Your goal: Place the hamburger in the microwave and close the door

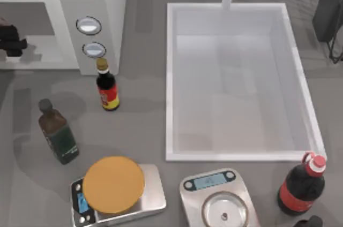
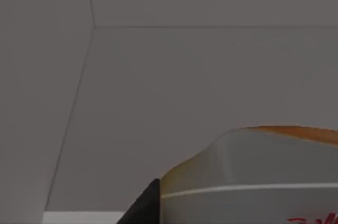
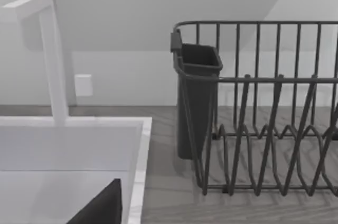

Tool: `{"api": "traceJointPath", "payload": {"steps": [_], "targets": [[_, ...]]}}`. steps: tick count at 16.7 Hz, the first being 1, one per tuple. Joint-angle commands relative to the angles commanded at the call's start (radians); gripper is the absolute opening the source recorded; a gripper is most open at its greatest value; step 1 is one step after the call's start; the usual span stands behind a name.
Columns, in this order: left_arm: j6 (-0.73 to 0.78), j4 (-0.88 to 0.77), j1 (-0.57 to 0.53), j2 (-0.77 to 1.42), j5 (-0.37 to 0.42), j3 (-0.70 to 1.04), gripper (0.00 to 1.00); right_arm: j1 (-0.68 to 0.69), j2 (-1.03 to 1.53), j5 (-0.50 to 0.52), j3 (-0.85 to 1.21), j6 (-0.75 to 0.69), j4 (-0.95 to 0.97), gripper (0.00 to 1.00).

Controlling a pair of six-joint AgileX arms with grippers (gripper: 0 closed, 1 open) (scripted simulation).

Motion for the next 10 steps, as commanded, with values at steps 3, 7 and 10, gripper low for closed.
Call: {"api": "traceJointPath", "payload": {"steps": [3,7,10], "targets": [[0.007,-0.042,-0.007,0.056,-0.008,0.098,0.0,0.0,0.0,0.0,0.0,0.0,0.0,1.0],[0.014,-0.136,-0.036,0.184,-0.007,0.331,0.0,0.0,0.0,0.0,0.0,0.0,0.0,1.0],[0.008,-0.212,-0.056,0.289,-0.01,0.522,0.0,0.0,0.0,0.0,0.0,0.0,0.0,1.0]]}}
